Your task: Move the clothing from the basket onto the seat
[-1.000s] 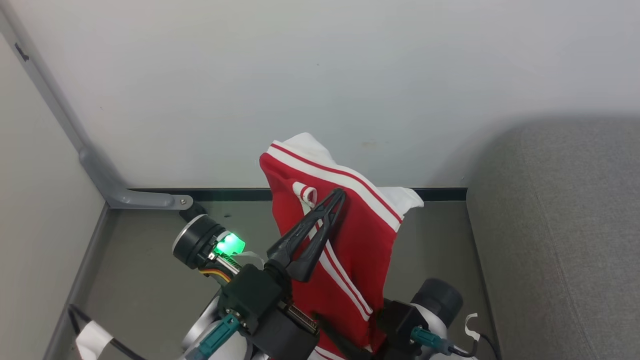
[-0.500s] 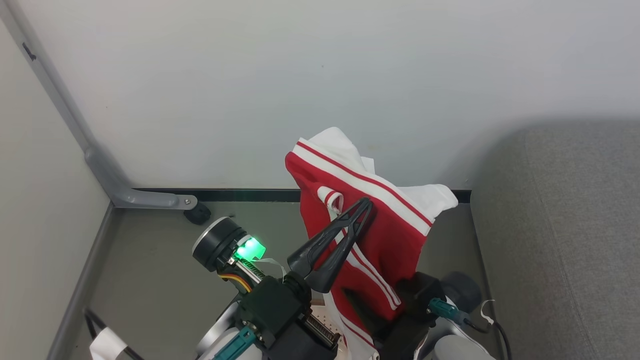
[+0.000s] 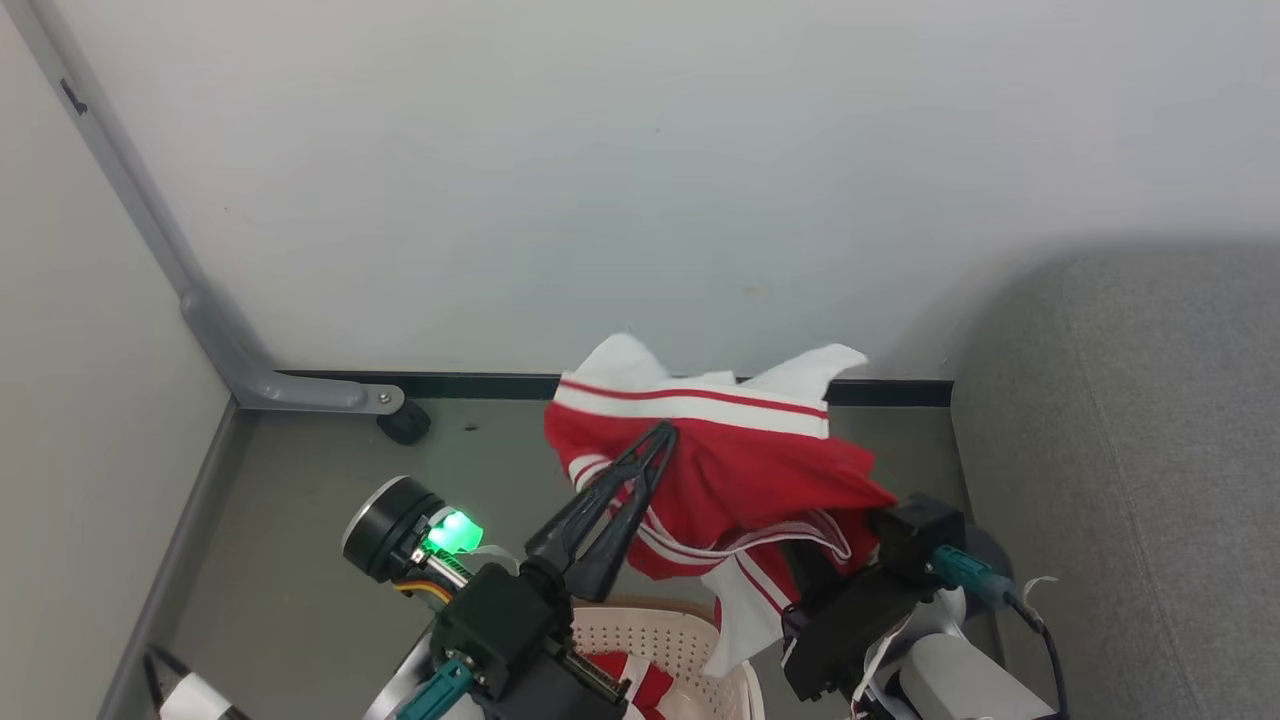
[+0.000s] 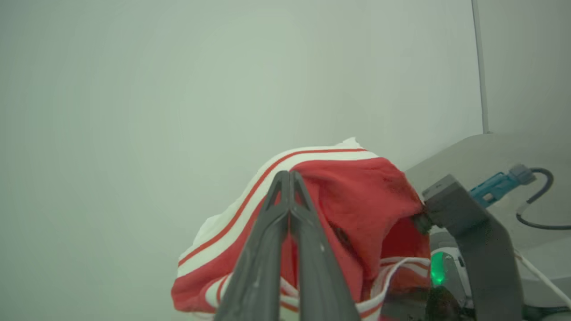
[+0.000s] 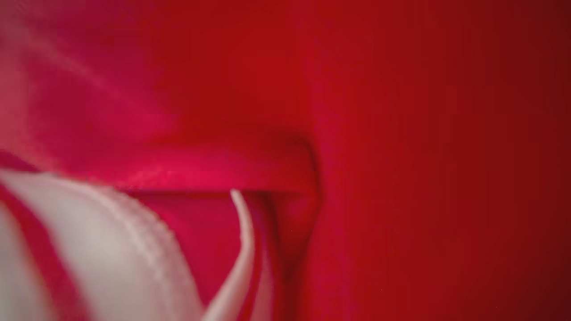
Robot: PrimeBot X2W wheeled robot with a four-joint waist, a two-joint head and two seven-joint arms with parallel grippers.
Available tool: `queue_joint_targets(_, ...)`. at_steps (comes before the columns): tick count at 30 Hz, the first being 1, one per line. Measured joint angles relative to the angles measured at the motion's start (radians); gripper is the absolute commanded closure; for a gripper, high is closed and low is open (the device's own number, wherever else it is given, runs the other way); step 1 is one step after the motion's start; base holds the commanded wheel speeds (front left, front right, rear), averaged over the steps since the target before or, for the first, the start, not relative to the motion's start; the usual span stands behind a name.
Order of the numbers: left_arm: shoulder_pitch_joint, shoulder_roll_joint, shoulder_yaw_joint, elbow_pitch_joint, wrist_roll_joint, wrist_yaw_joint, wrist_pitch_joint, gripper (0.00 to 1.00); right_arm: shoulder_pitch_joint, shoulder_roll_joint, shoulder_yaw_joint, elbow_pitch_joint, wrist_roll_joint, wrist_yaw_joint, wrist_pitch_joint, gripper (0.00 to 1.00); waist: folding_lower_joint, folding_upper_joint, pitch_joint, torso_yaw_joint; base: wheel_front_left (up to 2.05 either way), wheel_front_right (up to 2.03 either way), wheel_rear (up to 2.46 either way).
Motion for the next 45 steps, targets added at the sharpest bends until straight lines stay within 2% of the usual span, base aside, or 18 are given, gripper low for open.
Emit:
queue_joint_targets(10,0.028,0.002,0.02,0.102,-0.014,0.013,-0.001,1.0,0.038,0.005,-0.086,-0.052,0.079,0.014,0.0,1.0,0.0,0.0,0.003,-0.002,0.0,0.0,0.0)
queue_joint_targets(18,0.045,-0.015,0.028,0.16,-0.047,0.014,-0.001,1.0,0.046,0.007,-0.091,-0.085,0.124,0.039,0.0,1.0,0.0,0.0,-0.001,-0.005,0.0,0.0,0.0)
queue_joint_targets(30,0.07,-0.025,0.011,0.222,-0.074,0.002,-0.001,1.0,0.07,0.009,-0.086,-0.124,0.161,0.053,0.0,1.0,-0.0001,0.0,-0.012,-0.006,0.0,0.0,0.0)
queue_joint_targets(32,0.073,-0.025,0.009,0.232,-0.081,0.002,-0.001,0.49,0.077,0.01,-0.085,-0.127,0.173,0.057,0.0,1.0,-0.0001,0.0,-0.012,-0.005,0.0,0.0,0.0)
queue_joint_targets(33,0.076,-0.025,0.009,0.235,-0.081,-0.003,-0.001,0.01,0.078,0.01,-0.085,-0.127,0.174,0.057,0.0,1.0,-0.0001,0.0,-0.012,-0.005,0.0,0.0,0.0)
queue_joint_targets(45,0.086,-0.024,0.049,0.282,-0.113,0.0,-0.001,0.0,0.078,0.011,-0.105,-0.144,0.181,0.058,0.0,1.0,-0.0001,0.0,-0.016,0.0,0.0,0.0,0.0)
